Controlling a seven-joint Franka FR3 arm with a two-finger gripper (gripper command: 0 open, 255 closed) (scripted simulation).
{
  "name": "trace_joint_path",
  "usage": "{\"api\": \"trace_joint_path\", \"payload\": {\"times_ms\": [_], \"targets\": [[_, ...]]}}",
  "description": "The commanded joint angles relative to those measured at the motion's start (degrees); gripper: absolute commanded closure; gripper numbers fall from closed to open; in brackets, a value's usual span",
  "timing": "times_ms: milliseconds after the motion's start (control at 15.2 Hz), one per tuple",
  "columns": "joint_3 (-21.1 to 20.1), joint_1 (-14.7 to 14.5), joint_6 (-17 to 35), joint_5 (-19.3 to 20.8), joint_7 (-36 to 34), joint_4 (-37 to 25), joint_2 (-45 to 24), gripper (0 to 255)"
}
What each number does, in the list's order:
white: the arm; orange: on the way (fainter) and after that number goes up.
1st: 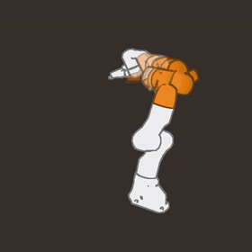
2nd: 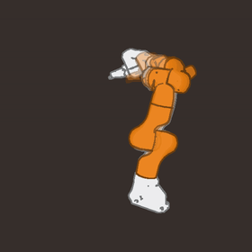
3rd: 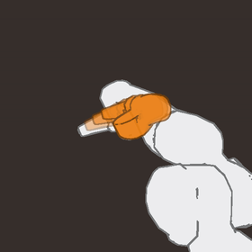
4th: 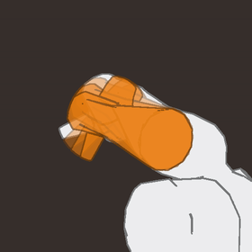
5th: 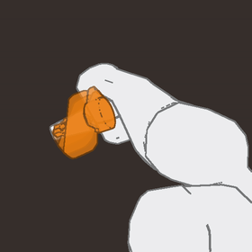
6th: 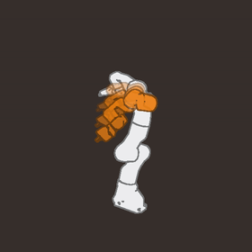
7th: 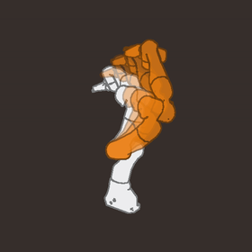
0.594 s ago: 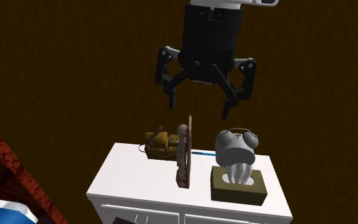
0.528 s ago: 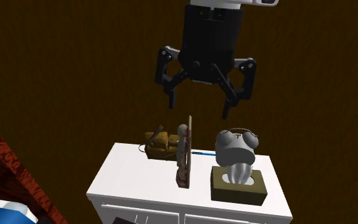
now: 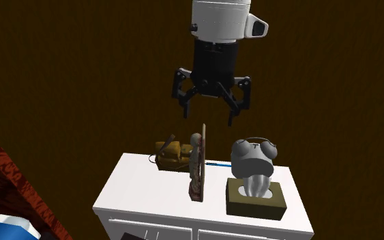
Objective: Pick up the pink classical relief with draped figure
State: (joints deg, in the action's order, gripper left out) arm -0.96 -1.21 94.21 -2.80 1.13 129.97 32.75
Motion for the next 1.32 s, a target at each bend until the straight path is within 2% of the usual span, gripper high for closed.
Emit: {"api": "trace_joint_path", "payload": {"times_ms": [0,396,792,1254], "targets": [[-0.73,-0.13,3.28,0.09,-0.68,-0.48,-3.85,0],[-2.76,-0.45,11.02,0.97,-3.06,-4.17,-15.83,0],[-4.25,-0.84,16.70,2.91,-5.81,-10.60,-28.63,0],[-4.35,-0.92,21.58,3.27,-6.20,-8.22,-31.20,0]]}}
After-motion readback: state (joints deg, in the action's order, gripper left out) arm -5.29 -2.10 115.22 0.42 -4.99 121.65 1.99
